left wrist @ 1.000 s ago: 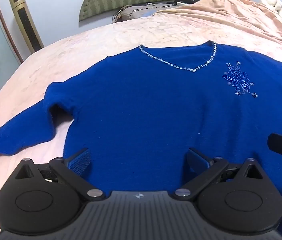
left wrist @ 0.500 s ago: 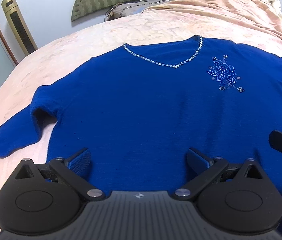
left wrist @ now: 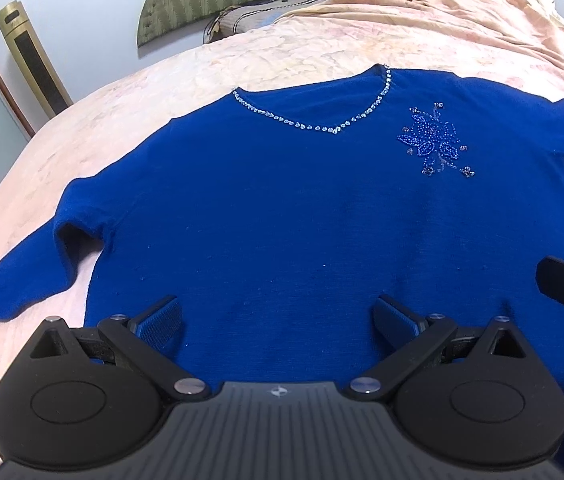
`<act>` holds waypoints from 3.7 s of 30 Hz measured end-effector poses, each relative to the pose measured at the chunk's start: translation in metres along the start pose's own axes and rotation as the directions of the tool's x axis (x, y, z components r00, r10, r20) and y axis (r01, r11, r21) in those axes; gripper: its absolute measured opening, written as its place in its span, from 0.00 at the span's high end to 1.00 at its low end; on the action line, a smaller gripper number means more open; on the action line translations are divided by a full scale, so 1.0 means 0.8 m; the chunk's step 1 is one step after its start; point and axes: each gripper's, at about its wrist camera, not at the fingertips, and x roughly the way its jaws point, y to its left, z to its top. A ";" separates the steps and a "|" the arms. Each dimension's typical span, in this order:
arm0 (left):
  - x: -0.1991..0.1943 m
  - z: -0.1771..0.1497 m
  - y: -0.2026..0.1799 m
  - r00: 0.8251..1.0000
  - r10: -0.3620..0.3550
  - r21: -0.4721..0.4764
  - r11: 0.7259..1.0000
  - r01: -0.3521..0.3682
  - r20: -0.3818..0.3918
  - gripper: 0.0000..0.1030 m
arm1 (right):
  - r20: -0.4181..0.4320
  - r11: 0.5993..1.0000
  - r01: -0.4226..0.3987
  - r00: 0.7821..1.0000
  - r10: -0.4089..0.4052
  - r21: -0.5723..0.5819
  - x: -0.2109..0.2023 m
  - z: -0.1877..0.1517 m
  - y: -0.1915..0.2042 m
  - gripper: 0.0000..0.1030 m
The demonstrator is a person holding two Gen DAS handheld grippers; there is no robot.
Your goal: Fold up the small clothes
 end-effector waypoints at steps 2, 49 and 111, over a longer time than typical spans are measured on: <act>0.000 0.001 -0.002 1.000 0.004 0.003 1.000 -0.004 -0.001 0.00 | 0.003 1.000 -0.009 1.000 0.009 0.006 0.000 0.000 -0.003 0.00; -0.016 0.019 -0.057 0.997 -0.067 0.092 0.994 0.063 0.042 0.00 | 0.161 0.982 0.168 0.970 -0.181 0.091 -0.037 0.025 -0.121 0.07; 0.037 0.013 0.097 0.999 0.026 -0.111 0.993 -0.030 -0.034 0.00 | 0.319 0.961 -0.194 0.940 0.124 0.198 0.044 0.178 -0.054 0.89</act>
